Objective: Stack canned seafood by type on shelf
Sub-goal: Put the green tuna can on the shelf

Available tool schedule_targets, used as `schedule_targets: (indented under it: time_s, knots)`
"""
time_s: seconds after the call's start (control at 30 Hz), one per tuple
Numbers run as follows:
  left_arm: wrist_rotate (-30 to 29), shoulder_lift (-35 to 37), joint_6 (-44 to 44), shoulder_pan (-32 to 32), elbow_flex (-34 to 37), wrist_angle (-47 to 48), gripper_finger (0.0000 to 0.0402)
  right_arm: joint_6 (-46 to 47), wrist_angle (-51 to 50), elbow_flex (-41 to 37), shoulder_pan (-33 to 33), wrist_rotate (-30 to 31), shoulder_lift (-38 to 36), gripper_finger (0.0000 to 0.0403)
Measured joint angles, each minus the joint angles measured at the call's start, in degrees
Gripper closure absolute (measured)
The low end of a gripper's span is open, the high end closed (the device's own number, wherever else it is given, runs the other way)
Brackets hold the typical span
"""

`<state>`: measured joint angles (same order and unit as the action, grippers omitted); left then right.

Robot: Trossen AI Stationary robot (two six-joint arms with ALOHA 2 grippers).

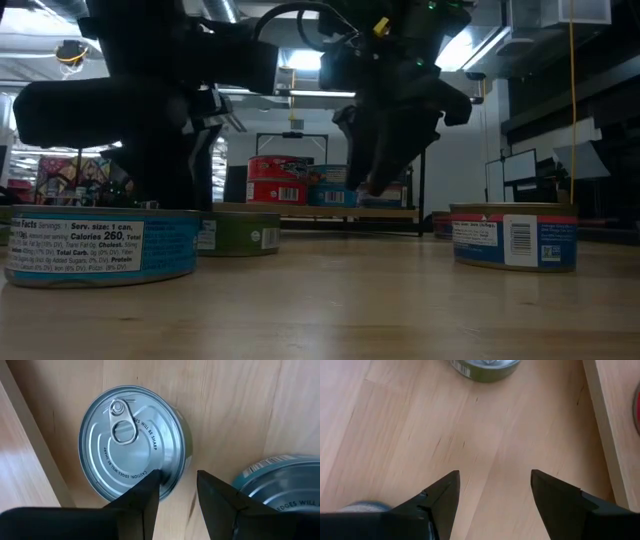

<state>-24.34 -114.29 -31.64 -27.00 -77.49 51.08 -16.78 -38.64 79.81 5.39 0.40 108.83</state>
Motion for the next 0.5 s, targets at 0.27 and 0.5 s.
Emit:
schedule_targets:
  time_s: [0.27, 0.5]
  knots:
    - [-0.8, 0.1, 0.2, 0.0, 0.4, -0.1, 0.0321, 0.0, 0.3, 0.0, 0.0, 0.0, 0.0, 0.0159]
    - [-1.2, 0.1, 0.1, 0.0, 0.4, -0.6, 0.0395, -2.4, 2.0, 0.0, 0.3, 0.0, 0.0, 0.0159]
